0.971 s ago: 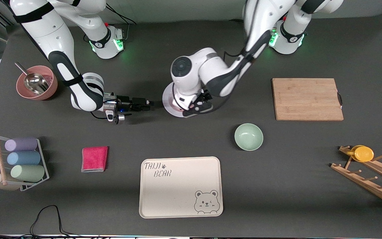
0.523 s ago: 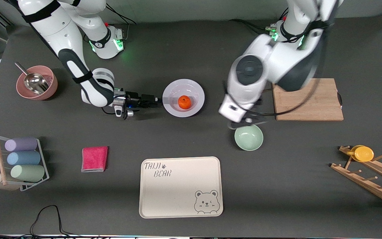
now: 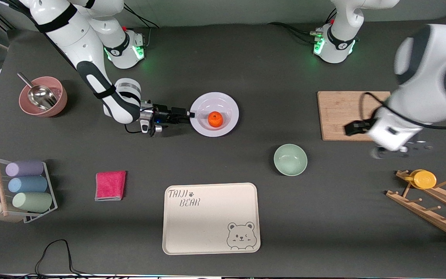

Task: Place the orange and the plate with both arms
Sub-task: 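Grip the plate rim with the right gripper while the left gripper withdraws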

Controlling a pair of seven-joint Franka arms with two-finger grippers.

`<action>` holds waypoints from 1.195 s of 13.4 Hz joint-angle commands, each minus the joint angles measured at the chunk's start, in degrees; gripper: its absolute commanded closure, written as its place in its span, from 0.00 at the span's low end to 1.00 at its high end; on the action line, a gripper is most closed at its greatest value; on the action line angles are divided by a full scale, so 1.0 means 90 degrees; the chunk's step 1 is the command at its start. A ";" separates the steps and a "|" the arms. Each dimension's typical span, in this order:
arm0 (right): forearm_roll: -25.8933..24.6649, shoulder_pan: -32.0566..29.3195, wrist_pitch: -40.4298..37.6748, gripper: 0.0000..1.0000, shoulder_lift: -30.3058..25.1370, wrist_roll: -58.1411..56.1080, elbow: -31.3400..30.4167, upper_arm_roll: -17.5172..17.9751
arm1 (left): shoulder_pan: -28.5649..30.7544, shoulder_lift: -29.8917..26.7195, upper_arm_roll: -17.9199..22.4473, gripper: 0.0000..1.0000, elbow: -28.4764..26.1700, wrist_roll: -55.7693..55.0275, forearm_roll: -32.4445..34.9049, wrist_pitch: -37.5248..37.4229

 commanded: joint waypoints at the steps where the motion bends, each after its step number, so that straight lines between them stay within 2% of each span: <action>1: 0.0242 0.0056 0.0142 0.01 0.0047 -0.0234 -0.0023 0.0083 | 0.0868 -0.0334 -0.0540 0.00 -0.0246 0.0449 0.0380 -0.0128; 4: 0.0252 0.0056 0.0142 0.14 0.0076 -0.0400 -0.0033 0.0083 | 0.1141 -0.0500 -0.0628 0.00 -0.0314 0.0459 0.0588 -0.0216; 6: 0.0252 0.0066 0.0142 0.22 0.0076 -0.0410 -0.0033 0.0102 | 0.1269 -0.0782 -0.0736 0.00 -0.0615 0.0459 0.0588 -0.0168; 7: 0.0252 0.0066 0.0142 0.31 0.0076 -0.0410 -0.0033 0.0112 | 0.1240 -0.0977 -0.0726 0.00 -0.0859 0.0459 0.0588 -0.0071; 9: 0.0252 0.0066 0.0142 0.56 0.0086 -0.0507 -0.0033 0.0151 | 0.1075 -0.1300 -0.0600 0.00 -0.1289 0.0459 0.0578 0.0066; 11: 0.0252 0.0056 0.0142 0.76 0.0134 -0.0585 -0.0023 0.0151 | 0.0647 -0.1681 -0.0113 0.00 -0.1767 0.0439 0.0549 0.0310; 13: 0.0262 0.0066 0.0161 0.98 0.0154 -0.0586 -0.0023 0.0151 | 0.0411 -0.1741 0.0035 0.00 -0.1760 0.0430 0.0491 0.0399; 16: 0.0291 0.0056 0.0181 1.00 0.0145 -0.0528 0.0025 0.0151 | 0.0175 -0.1721 0.0230 0.00 -0.1507 0.0459 0.0490 0.0322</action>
